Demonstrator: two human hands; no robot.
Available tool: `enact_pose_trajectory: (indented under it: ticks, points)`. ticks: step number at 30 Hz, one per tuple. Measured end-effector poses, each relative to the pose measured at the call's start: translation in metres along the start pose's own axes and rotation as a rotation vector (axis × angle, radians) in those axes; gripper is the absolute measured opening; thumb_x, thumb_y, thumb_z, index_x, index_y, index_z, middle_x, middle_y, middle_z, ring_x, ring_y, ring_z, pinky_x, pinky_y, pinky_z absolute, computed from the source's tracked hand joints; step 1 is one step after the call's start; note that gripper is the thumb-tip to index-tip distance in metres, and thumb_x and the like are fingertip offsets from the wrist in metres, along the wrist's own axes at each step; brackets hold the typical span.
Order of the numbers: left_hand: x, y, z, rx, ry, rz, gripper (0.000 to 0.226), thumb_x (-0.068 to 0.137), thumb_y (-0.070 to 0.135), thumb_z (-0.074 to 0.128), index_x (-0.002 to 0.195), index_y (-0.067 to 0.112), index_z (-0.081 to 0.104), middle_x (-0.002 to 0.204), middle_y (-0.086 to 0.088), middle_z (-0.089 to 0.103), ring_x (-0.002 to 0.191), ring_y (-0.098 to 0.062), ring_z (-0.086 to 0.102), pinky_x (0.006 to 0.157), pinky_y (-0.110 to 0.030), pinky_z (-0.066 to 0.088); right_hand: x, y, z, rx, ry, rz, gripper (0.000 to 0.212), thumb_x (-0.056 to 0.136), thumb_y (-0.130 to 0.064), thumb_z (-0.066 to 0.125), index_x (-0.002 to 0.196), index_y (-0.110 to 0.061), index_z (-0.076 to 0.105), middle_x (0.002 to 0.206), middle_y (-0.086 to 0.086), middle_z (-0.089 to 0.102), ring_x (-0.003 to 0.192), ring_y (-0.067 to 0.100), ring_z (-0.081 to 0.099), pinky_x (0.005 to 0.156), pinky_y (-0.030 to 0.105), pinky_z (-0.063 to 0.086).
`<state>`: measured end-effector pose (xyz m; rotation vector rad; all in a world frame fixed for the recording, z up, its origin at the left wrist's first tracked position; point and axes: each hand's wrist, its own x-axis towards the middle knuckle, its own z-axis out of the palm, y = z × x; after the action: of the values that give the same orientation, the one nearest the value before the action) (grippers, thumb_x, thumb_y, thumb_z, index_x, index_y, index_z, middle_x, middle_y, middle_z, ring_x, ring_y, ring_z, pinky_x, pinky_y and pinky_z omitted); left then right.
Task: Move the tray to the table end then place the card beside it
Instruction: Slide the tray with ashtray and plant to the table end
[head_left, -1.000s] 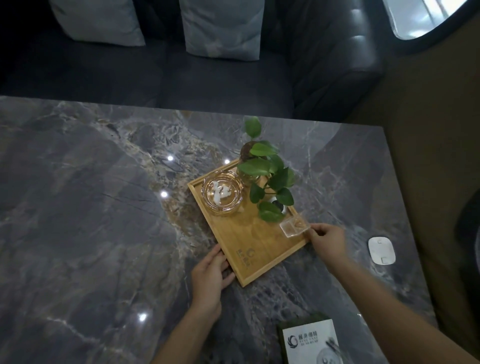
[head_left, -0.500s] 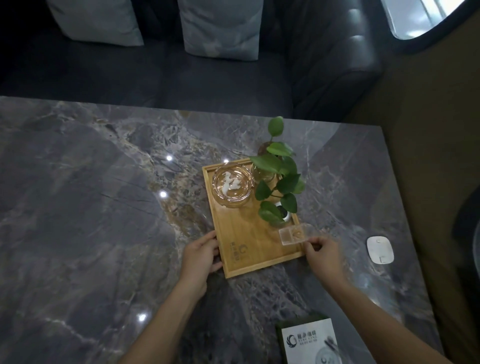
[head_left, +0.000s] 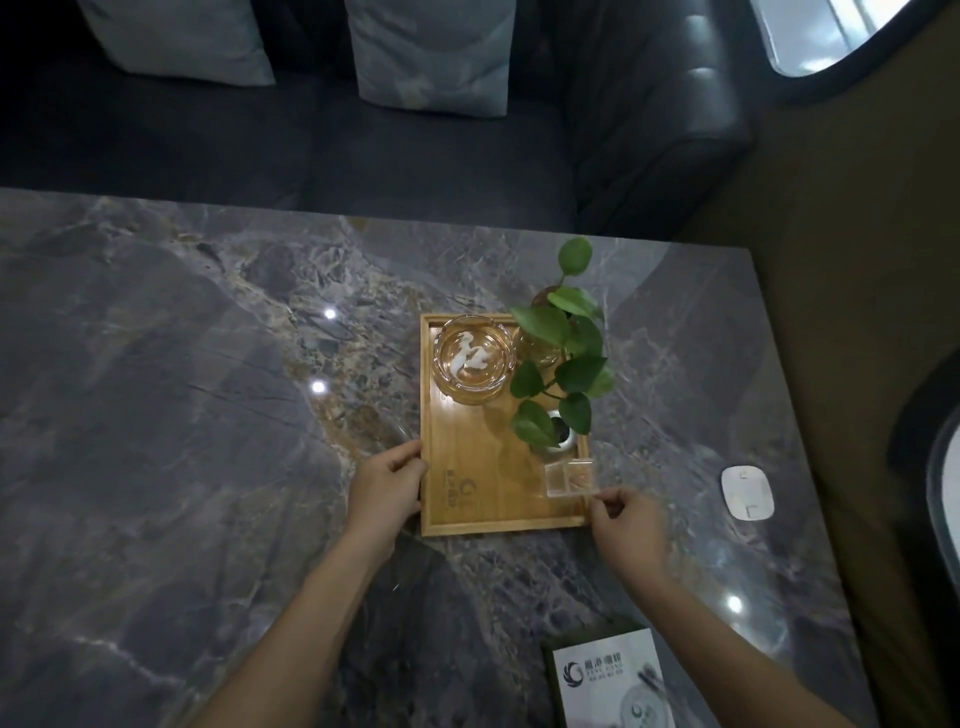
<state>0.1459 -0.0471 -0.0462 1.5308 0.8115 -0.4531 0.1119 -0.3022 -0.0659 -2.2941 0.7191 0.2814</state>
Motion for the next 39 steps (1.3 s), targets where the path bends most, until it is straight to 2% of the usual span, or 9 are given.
enact_pose_trajectory:
  ticks: [5,9,11,15,18,22,28,33,39]
  points:
    - [0.000,-0.009,-0.005,0.122,-0.041,0.097,0.046,0.090,0.004,0.058,0.126,0.030,0.064,0.101,0.016,0.070,0.092,-0.006,0.067,0.087,-0.038,0.059,0.000,-0.003,-0.003,0.057,-0.043,0.022,0.023,0.084,-0.004,0.063,0.068,-0.020,0.065,0.063,-0.008,0.064,0.060,0.005,0.060,0.051,0.018,0.040]
    - [0.000,-0.022,-0.009,0.209,-0.048,0.156,0.060,0.082,0.001,0.066,0.125,0.043,0.062,0.099,0.009,0.075,0.091,-0.011,0.071,0.080,-0.039,0.061,0.005,0.000,-0.009,0.088,-0.088,0.036,0.023,0.080,-0.006,0.070,0.065,-0.022,0.066,0.062,-0.003,0.068,0.060,0.011,0.064,0.056,0.025,0.050]
    - [-0.003,-0.028,-0.009,0.246,-0.017,0.191,0.059,0.078,0.004,0.072,0.122,0.041,0.064,0.096,0.006,0.076,0.084,-0.009,0.072,0.075,-0.033,0.062,0.007,0.001,-0.010,0.075,-0.105,0.038,0.018,0.079,-0.011,0.074,0.066,-0.021,0.068,0.063,-0.002,0.070,0.060,0.012,0.067,0.058,0.029,0.054]
    - [-0.010,-0.035,-0.004,0.294,0.043,0.244,0.056,0.070,0.019,0.085,0.120,0.034,0.067,0.089,0.008,0.073,0.075,-0.009,0.072,0.068,-0.025,0.059,0.007,-0.002,-0.010,0.032,-0.095,0.012,0.018,0.079,-0.018,0.076,0.064,-0.020,0.067,0.059,-0.004,0.067,0.055,0.008,0.063,0.051,0.021,0.046]
    - [-0.013,-0.037,0.000,0.340,0.088,0.263,0.052,0.073,0.021,0.083,0.121,0.031,0.068,0.085,0.013,0.073,0.071,-0.004,0.070,0.068,-0.023,0.058,0.007,-0.005,-0.012,-0.012,-0.097,-0.021,0.021,0.080,-0.021,0.076,0.062,-0.022,0.065,0.057,-0.008,0.064,0.054,0.004,0.060,0.048,0.018,0.040]
    - [-0.013,-0.033,0.005,0.400,0.102,0.272,0.047,0.078,0.013,0.078,0.122,0.025,0.067,0.094,0.002,0.077,0.069,0.003,0.062,0.066,-0.013,0.047,0.009,-0.007,-0.016,-0.035,-0.093,-0.036,0.028,0.079,-0.018,0.076,0.056,-0.024,0.061,0.054,-0.008,0.062,0.051,0.004,0.058,0.047,0.019,0.040]
    - [-0.012,-0.033,0.018,0.445,0.120,0.305,0.040,0.080,0.015,0.077,0.118,0.022,0.070,0.103,0.004,0.077,0.080,-0.005,0.066,0.075,-0.023,0.053,0.017,-0.006,-0.023,-0.074,-0.089,-0.066,0.025,0.078,-0.019,0.071,0.054,-0.012,0.069,0.046,-0.005,0.061,0.044,0.000,0.057,0.042,0.013,0.039]
    - [-0.009,-0.031,0.038,0.497,0.092,0.364,0.043,0.079,0.018,0.077,0.121,0.022,0.068,0.104,0.003,0.077,0.087,-0.009,0.071,0.084,-0.033,0.058,0.033,0.000,-0.038,-0.140,-0.084,-0.123,0.025,0.074,-0.015,0.065,0.054,0.001,0.065,0.052,0.015,0.066,0.053,0.026,0.064,0.055,0.037,0.050]
    - [-0.009,-0.020,0.070,0.491,0.083,0.378,0.044,0.078,0.011,0.078,0.120,0.013,0.068,0.104,-0.004,0.077,0.086,-0.007,0.063,0.082,-0.025,0.050,0.051,0.011,-0.059,-0.166,-0.079,-0.107,0.022,0.074,-0.012,0.066,0.059,0.003,0.066,0.059,0.019,0.068,0.058,0.029,0.064,0.055,0.037,0.047]
